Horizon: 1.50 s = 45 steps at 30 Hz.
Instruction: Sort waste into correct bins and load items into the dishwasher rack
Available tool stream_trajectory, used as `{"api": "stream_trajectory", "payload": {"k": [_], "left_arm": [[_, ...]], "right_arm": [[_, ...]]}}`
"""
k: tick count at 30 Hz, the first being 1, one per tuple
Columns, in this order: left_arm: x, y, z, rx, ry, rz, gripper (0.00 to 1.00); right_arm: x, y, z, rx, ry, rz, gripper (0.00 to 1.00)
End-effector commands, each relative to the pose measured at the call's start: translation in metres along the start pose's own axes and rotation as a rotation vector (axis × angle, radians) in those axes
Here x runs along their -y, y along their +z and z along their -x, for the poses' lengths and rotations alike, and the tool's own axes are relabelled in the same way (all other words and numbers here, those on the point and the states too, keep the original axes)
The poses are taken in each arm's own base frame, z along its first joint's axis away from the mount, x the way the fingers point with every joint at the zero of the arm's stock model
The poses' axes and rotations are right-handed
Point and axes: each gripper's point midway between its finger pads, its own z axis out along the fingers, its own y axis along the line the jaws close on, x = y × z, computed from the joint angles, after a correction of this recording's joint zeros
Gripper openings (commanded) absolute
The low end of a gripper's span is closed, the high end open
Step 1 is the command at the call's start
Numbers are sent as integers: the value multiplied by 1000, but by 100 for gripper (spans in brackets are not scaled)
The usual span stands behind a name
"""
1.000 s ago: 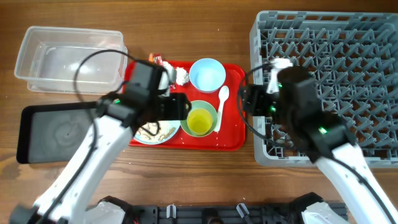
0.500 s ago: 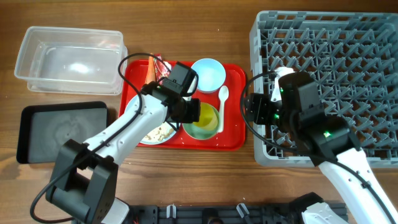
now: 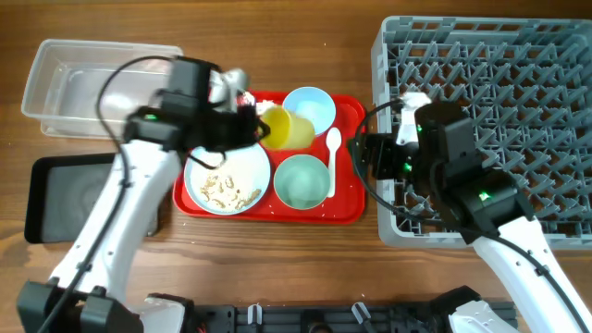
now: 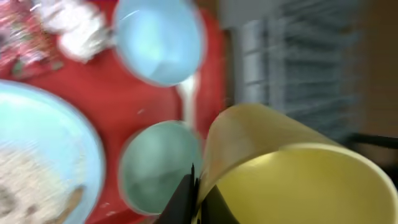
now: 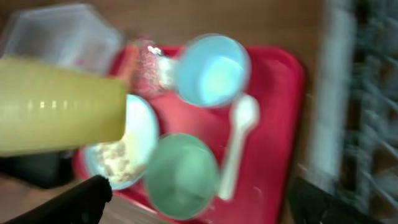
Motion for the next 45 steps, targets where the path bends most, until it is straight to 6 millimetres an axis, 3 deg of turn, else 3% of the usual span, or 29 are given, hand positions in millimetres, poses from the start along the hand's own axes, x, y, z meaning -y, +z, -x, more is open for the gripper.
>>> {"api": "stream_trajectory", "payload": {"k": [1, 3, 5, 10, 17, 21, 27, 30, 31, 32, 33, 34, 36, 39, 40, 42, 45], "left_arm": [[68, -45, -5, -89, 47, -522, 4], [77, -57, -6, -107, 44, -609, 4], [86, -65, -10, -132, 48, -683, 4], [96, -75, -15, -163, 51, -762, 4], [102, -71, -22, -189, 63, -769, 4], [103, -71, -22, -189, 65, -769, 4], [103, -70, -21, -183, 75, -768, 4], [102, -70, -20, -180, 78, -764, 29], [102, -70, -20, -179, 79, -765, 31], [102, -70, -20, -178, 81, -764, 42], [102, -70, -20, -178, 81, -764, 86], [102, -70, -20, -177, 82, -764, 100], [102, -70, -18, -166, 95, -759, 100], [98, -72, -11, -140, 104, -753, 100], [96, -74, -7, -132, 93, -750, 100], [90, -79, 1, -104, 79, -742, 100], [83, -83, 6, -78, 69, -733, 100]], "right_arm": [[-80, -19, 4, -1, -224, 459, 83], [-105, -31, 12, 42, -282, 607, 80], [-118, -38, 18, 67, -307, 687, 80], [-128, -32, 22, 56, -316, 776, 82], [-158, -56, 22, 77, -468, 1070, 82], [-162, -61, 26, 85, -465, 1088, 83], [-160, -57, 30, 83, -421, 1056, 64], [-157, -55, 37, 107, -400, 1021, 62], [-156, -56, 40, 117, -391, 1006, 61], [-155, -57, 41, 125, -391, 1001, 61], [-153, -59, 43, 135, -391, 994, 61], [-151, -61, 45, 142, -389, 987, 60], [-138, -61, 52, 155, -355, 939, 59], [-96, -50, 62, 181, -255, 736, 59], [-78, -46, 64, 190, -215, 639, 59], [-23, -42, 64, 207, -103, 354, 59], [39, -53, 50, 200, 48, 50, 59]]}}
